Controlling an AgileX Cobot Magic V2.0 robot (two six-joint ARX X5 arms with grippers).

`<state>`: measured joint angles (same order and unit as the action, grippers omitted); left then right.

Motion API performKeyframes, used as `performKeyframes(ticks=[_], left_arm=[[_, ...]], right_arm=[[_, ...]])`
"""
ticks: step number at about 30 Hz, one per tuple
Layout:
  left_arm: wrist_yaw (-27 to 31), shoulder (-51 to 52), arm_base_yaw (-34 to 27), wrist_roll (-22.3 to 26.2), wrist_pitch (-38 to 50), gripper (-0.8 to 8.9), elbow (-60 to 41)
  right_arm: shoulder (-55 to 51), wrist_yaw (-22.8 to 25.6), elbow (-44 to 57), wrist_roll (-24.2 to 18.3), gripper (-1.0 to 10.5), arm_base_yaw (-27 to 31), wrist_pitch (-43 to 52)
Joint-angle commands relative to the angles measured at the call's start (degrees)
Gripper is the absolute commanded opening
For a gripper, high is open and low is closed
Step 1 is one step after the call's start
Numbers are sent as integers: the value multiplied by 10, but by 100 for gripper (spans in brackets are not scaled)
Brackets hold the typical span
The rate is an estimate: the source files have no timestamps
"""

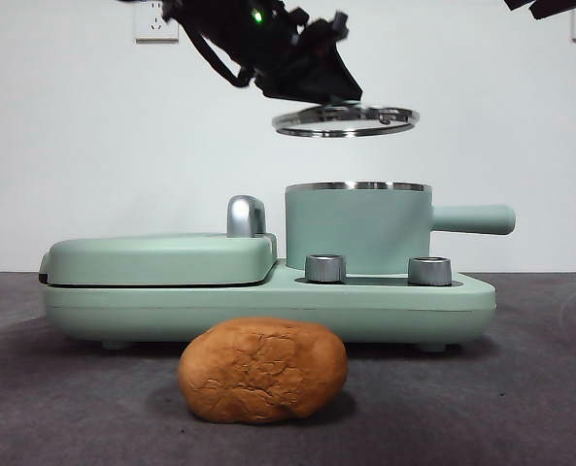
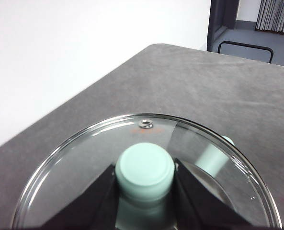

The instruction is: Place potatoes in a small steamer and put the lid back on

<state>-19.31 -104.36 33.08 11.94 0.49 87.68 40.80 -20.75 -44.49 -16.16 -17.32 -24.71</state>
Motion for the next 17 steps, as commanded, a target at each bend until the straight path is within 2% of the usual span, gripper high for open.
performKeyframes(ticks=[1,10,17], left_arm=[[-2,25,-4,-9,-24,16,14],[-3,116,-26,-33,-159,17,-5],[-2,217,-50,-48,-157,17,-120]], right_arm=[[3,2,-10,7,247,-3,2],[3,0,-10,7,247,-3,2],[3,-2,-10,6,247,-6,-18]])
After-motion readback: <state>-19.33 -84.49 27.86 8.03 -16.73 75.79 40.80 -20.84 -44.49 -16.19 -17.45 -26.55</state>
